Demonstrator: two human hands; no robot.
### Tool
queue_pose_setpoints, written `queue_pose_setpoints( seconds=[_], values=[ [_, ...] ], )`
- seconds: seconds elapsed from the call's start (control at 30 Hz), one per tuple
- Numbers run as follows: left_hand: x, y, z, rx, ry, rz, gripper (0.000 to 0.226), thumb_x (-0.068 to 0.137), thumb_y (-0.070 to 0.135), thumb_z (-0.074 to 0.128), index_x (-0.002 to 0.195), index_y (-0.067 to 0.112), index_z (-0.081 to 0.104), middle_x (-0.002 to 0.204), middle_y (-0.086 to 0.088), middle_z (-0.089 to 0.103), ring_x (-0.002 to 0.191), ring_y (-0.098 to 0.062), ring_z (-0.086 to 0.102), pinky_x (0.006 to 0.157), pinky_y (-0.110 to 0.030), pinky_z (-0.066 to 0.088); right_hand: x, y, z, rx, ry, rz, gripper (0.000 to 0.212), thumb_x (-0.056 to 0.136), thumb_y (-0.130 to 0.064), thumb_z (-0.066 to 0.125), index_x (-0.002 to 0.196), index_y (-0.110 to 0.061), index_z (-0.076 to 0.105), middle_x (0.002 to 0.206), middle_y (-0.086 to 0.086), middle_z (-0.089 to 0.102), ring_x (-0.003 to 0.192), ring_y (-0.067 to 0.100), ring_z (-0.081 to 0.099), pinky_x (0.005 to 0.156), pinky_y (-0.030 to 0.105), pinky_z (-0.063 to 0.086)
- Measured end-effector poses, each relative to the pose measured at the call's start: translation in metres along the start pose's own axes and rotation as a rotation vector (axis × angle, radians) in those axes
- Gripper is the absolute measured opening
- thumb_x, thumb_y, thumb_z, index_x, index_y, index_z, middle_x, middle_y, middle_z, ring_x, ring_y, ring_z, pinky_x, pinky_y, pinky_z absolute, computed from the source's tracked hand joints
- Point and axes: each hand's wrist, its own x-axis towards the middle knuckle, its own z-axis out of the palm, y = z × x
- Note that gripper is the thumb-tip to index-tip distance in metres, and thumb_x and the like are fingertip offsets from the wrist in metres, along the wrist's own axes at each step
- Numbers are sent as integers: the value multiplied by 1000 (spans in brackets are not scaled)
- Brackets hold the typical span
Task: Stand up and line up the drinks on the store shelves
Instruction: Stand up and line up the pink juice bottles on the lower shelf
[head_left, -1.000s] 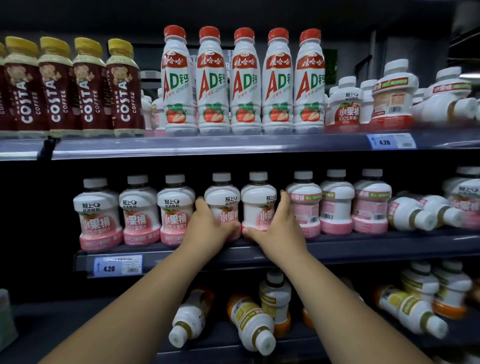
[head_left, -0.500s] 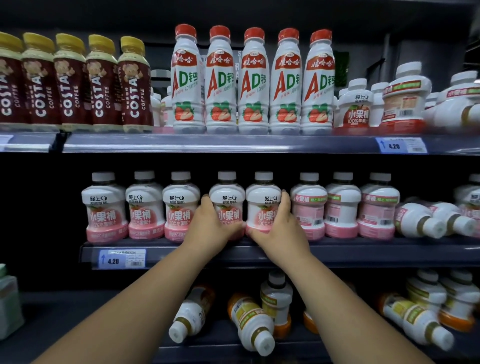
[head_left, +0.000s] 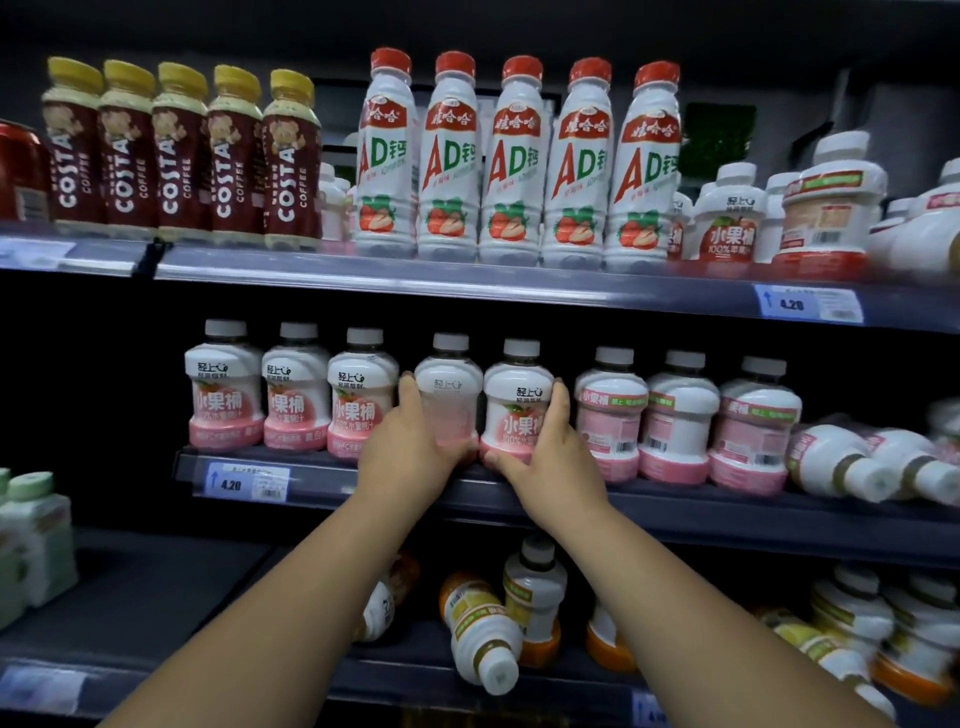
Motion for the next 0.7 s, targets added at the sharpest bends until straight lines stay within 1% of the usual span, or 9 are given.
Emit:
queue_pose_setpoints(
  seconds=[0.07,0.17,0.27,0.37,0.47,0.53,0.57,0.6,0.7],
  values=[
    [0,-3,-4,73,5,8,110,70,56,79,145,4,17,108,-18,68,95,-39,65,72,-41,51,0,-2,-1,-17,-25,9,115,85,-55,70,157,-16,-12,149,14,45,125,35,52,96,42,47],
    [2,-5,-12,156,-33,37,108,72,54,77,144,2,16,110,-20,67,97,-40,65,73,-41,51,1,-7,-3,-42,-52,37,116,84,-55,70,157,-17,-11,147,14,48,123,36,55,94,44,49],
    [7,-7,-22,205,-66,55,100,71,57,76,139,5,24,108,-18,67,96,-39,65,68,-37,44,1,-11,-1,-64,-52,50,116,83,-57,70,157,-19,-12,147,12,49,122,35,56,93,44,50],
    [7,-15,-27,166,-42,107,91,67,59,78,131,10,35,111,-15,62,97,-38,63,70,-39,45,2,-13,1,-67,-45,58,118,83,-59,70,156,-21,-13,146,11,50,121,34,57,92,44,50],
    [3,-23,-30,70,-21,159,76,69,49,83,117,9,40,114,-13,51,97,-38,58,69,-37,39,1,-14,2,-92,-78,51,118,85,-59,68,156,-22,-19,150,11,46,123,34,55,93,42,50],
    [1,-26,-31,64,8,212,68,71,45,83,114,11,42,110,-10,48,97,-33,55,70,-36,38,-1,-14,0,-61,-101,43,119,84,-59,68,155,-25,-21,154,9,42,128,31,52,97,42,48],
    [0,-27,-31,56,24,250,65,72,45,83,113,12,45,109,-8,49,98,-31,54,72,-36,40,-2,-13,-3,-15,-97,38,118,83,-57,70,156,-27,-18,154,6,41,130,29,50,101,42,47],
    [-2,-27,-30,38,37,295,61,73,44,82,112,13,47,108,-8,50,98,-30,54,75,-38,43,-4,-11,-6,34,-74,30,114,83,-53,73,157,-29,-11,155,3,41,133,26,48,104,42,46],
    [-12,-16,-24,-45,30,424,54,78,38,78,118,14,52,110,-5,54,95,-28,58,77,-40,50,-14,-1,-18,135,62,-3,91,85,-41,75,157,-31,20,151,-1,44,133,18,47,107,40,44]
  ],
)
